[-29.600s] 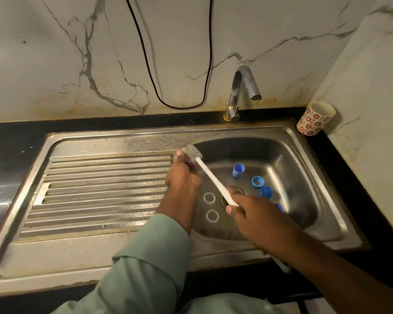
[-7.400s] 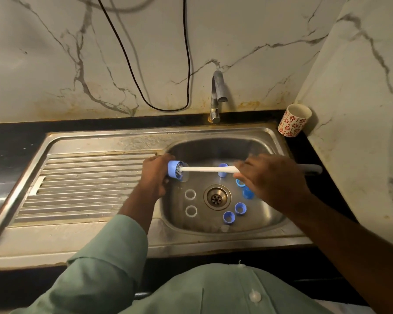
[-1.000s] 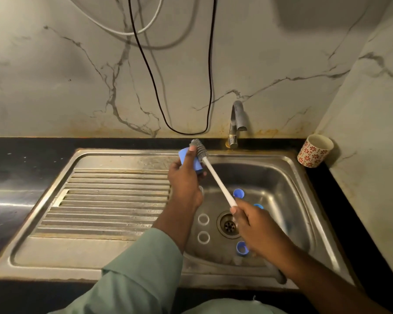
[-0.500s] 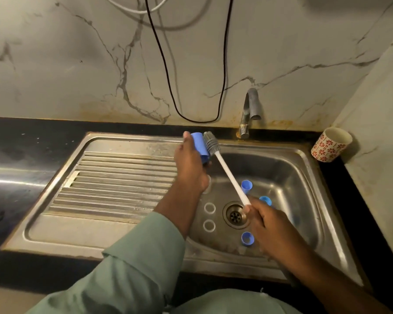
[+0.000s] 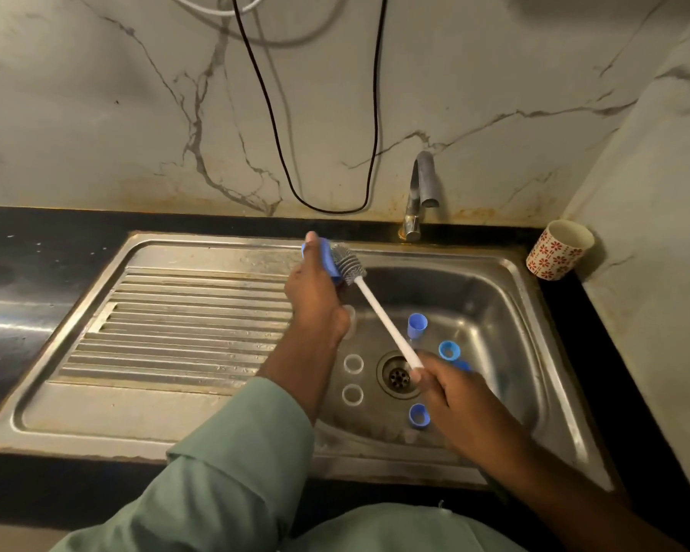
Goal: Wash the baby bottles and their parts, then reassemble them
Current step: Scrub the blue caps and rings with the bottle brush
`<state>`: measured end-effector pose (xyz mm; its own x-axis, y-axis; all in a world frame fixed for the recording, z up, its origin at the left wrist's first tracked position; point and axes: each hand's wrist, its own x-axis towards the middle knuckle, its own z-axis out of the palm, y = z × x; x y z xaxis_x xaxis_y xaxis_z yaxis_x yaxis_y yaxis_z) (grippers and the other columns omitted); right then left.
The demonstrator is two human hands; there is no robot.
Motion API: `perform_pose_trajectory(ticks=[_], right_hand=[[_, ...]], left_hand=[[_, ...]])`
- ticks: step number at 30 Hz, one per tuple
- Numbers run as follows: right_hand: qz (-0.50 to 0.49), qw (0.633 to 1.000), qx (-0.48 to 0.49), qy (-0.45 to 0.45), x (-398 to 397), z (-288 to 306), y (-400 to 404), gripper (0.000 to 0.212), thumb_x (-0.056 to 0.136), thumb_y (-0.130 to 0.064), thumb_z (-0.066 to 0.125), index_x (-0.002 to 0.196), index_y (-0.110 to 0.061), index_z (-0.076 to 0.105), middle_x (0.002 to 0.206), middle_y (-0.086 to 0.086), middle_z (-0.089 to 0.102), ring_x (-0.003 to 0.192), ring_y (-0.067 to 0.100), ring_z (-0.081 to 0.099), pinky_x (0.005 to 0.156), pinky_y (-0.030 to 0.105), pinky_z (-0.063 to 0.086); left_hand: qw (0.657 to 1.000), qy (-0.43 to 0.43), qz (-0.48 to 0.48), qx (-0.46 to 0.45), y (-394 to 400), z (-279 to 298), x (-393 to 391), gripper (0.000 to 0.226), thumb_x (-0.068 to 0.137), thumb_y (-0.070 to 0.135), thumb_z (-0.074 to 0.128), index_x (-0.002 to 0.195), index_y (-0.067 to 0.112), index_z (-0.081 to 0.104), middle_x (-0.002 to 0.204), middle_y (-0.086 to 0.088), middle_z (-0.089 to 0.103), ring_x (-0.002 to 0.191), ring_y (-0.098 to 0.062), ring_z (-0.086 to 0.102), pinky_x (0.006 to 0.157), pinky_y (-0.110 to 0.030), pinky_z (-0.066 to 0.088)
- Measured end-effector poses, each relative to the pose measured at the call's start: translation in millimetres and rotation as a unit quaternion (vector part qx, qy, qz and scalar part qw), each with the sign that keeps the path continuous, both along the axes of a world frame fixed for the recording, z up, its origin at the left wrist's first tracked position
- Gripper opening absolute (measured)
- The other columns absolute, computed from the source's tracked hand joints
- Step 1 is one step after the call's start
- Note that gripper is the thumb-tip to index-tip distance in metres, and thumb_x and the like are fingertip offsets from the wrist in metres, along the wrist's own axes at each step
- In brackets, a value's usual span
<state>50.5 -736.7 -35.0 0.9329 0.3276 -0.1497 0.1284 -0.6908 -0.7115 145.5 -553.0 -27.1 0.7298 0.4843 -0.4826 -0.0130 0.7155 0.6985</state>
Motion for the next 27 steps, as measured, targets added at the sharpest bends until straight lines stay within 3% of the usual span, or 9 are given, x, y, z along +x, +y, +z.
perform_pose_trajectory(ticks=[3,5,8,13,16,21,24,27], right_hand=[[-0.046,0.999,0.022,0.004,15,3,2,0.020,0.101,-0.033,0.041,0.100,-0.020,0.057,0.057,-0.004,0.052,0.043,-0.003,0.049,0.041,0.014,0.035],[-0.051,0.999,0.019,-0.006,18,5,4,0.020,0.102,-0.031,0.040,0.100,-0.020,0.056,0.057,-0.004,0.050,0.044,-0.002,0.050,0.042,0.016,0.037],[-0.023,0.999,0.017,-0.031,-1,4,-3,0.022,0.101,-0.027,0.044,0.116,-0.020,0.059,0.054,-0.008,0.048,0.053,-0.010,0.053,0.050,0.011,0.039],[-0.046,0.998,0.019,-0.031,11,6,1,0.023,0.101,-0.029,0.043,0.110,-0.017,0.059,0.054,-0.006,0.048,0.049,-0.006,0.052,0.047,0.011,0.037],[-0.005,0.999,-0.010,-0.047,3,4,0,0.020,0.100,-0.032,0.043,0.108,-0.021,0.059,0.052,-0.005,0.047,0.045,0.001,0.047,0.047,0.017,0.034],[-0.018,0.999,0.019,-0.029,23,16,10,0.018,0.101,-0.032,0.041,0.102,-0.023,0.057,0.054,-0.005,0.049,0.043,-0.002,0.047,0.043,0.015,0.033],[-0.001,0.999,0.016,-0.030,13,14,8,0.019,0.101,-0.034,0.041,0.109,-0.026,0.057,0.056,-0.006,0.050,0.047,0.001,0.051,0.047,0.016,0.036],[-0.007,0.999,0.051,-0.009,9,16,8,0.015,0.101,-0.034,0.041,0.100,-0.030,0.055,0.053,-0.008,0.051,0.047,0.004,0.050,0.050,0.025,0.042]], left_hand=[[0.997,-0.002,-0.044,0.070,-16,4,-1,0.048,0.082,0.041,0.077,0.119,0.018,0.057,0.110,-0.011,0.068,0.096,-0.027,0.072,0.076,-0.039,0.063],[0.997,-0.014,-0.039,0.068,-24,7,-1,0.053,0.081,0.034,0.080,0.122,0.024,0.049,0.115,-0.012,0.063,0.102,-0.028,0.068,0.071,-0.034,0.062],[0.998,-0.046,0.014,0.039,-8,11,2,0.053,0.081,0.028,0.082,0.122,0.017,0.052,0.110,-0.012,0.065,0.091,-0.023,0.071,0.060,-0.028,0.058],[0.998,0.011,-0.036,0.052,-24,1,-1,0.037,0.090,0.042,0.070,0.112,0.014,0.062,0.111,-0.012,0.068,0.098,-0.028,0.070,0.078,-0.039,0.063],[0.999,-0.036,0.005,-0.018,1,10,6,0.033,0.098,0.039,0.060,0.115,0.010,0.061,0.107,-0.013,0.068,0.088,-0.023,0.071,0.067,-0.033,0.060],[1.000,-0.013,0.008,0.001,-10,12,8,0.040,0.103,0.043,0.049,0.126,0.011,0.057,0.102,-0.009,0.064,0.085,-0.018,0.062,0.067,-0.028,0.053],[0.999,-0.038,0.019,0.010,-5,15,10,0.053,0.098,0.051,0.054,0.133,0.011,0.051,0.108,-0.011,0.065,0.090,-0.020,0.065,0.068,-0.028,0.055],[0.997,-0.037,-0.026,0.063,-8,12,4,0.059,0.087,0.040,0.074,0.133,0.015,0.047,0.114,-0.013,0.065,0.093,-0.022,0.065,0.077,-0.032,0.058]])
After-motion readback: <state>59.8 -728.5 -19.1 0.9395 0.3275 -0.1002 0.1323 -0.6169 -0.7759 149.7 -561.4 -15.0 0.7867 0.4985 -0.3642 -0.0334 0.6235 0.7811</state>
